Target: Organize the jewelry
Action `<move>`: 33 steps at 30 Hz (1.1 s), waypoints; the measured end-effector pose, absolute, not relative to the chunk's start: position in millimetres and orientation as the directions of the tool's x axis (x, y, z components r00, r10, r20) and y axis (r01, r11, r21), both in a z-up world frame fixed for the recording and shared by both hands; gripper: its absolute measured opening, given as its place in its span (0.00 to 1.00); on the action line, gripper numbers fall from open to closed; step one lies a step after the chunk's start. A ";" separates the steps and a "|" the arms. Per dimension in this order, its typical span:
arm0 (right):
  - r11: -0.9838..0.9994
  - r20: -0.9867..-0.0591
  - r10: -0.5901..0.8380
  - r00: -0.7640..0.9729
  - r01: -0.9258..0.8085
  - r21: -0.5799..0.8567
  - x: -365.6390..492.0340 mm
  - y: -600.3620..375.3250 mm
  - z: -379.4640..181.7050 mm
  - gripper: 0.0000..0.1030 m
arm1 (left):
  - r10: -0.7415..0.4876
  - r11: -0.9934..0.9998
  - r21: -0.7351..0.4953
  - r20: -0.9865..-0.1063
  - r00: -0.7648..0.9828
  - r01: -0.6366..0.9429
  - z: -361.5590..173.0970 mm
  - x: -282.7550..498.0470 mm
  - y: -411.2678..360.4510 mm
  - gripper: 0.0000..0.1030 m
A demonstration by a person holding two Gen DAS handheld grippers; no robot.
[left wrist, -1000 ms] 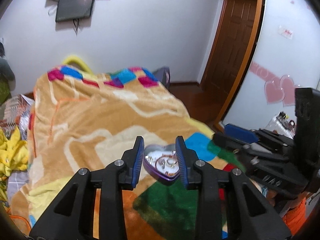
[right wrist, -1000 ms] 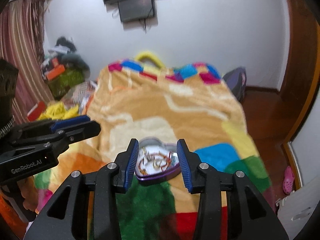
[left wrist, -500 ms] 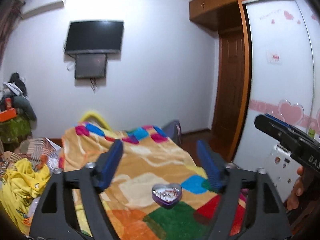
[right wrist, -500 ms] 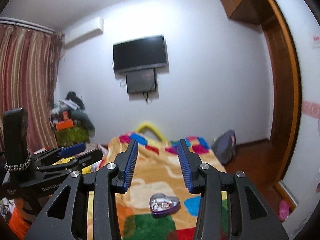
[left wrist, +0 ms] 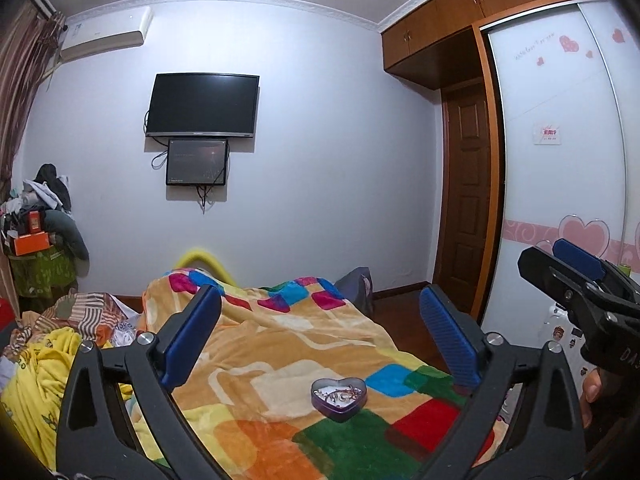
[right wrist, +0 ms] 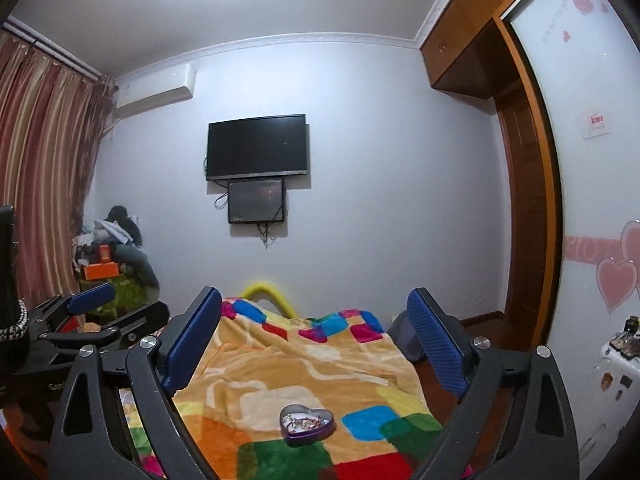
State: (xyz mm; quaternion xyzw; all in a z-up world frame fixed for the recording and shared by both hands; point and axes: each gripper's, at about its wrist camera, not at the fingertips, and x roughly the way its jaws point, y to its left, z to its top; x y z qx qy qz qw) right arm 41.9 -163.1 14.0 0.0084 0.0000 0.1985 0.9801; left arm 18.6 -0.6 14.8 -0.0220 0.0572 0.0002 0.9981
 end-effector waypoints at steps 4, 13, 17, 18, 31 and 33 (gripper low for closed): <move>0.920 -0.002 0.392 0.920 -0.391 0.013 41.4 -164.2 12.2 0.90 | 0.000 0.999 -0.049 -0.114 0.993 -0.005 13.8 13.5 0.1 0.97; 0.913 -0.022 0.408 0.913 -0.407 0.040 40.6 -173.0 6.7 0.90 | 0.003 0.998 -0.057 -0.122 0.992 -0.010 11.1 13.3 2.5 0.97; 0.912 -0.028 0.409 0.912 -0.408 0.047 39.4 -173.6 4.4 0.90 | 0.005 0.998 -0.056 -0.126 0.992 -0.012 10.6 14.9 1.3 0.97; 0.912 -0.029 0.409 0.912 -0.408 0.049 39.5 -174.1 4.1 0.90 | 0.006 0.998 -0.054 -0.127 0.992 -0.013 10.5 15.3 1.0 0.97; 0.911 -0.059 0.411 0.910 -0.407 0.064 42.8 -177.8 5.5 0.90 | 0.008 0.999 -0.052 -0.137 0.991 -0.016 9.4 19.2 -1.3 0.99; 0.911 -0.061 0.411 0.909 -0.408 0.064 43.5 -177.3 5.8 0.90 | 0.007 0.998 -0.053 -0.140 0.990 -0.014 8.9 20.0 -1.8 0.99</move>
